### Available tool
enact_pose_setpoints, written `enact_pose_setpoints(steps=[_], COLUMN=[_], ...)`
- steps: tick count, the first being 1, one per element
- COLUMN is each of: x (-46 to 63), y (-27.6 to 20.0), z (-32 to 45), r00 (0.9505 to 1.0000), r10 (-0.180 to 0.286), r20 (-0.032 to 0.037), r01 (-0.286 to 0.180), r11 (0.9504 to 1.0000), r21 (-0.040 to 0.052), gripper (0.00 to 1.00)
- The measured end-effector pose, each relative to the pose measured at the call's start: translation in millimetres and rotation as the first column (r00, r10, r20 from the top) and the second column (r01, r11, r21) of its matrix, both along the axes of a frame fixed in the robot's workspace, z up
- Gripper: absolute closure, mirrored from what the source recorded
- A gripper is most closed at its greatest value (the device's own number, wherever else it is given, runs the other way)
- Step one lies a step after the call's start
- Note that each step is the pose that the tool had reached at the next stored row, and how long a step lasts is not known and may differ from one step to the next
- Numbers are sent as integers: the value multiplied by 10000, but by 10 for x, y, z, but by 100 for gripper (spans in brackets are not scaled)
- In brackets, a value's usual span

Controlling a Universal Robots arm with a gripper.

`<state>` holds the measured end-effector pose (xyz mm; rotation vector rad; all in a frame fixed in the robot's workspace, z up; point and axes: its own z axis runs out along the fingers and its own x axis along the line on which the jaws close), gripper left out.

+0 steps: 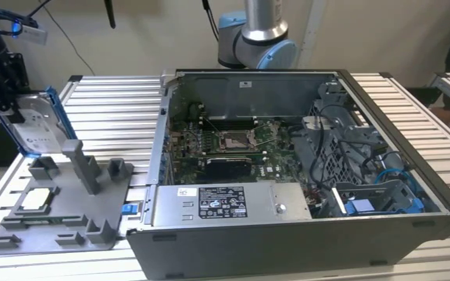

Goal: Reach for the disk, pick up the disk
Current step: 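Pick up the disk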

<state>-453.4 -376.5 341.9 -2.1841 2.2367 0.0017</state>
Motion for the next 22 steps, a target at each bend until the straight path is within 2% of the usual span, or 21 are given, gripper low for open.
enact_pose_setpoints(steps=[22], x=[0], y=[0], z=[412], r00=[10000], r10=[1], r20=[2], r01=[-1], r11=[10000], r21=[-84], gripper=[100])
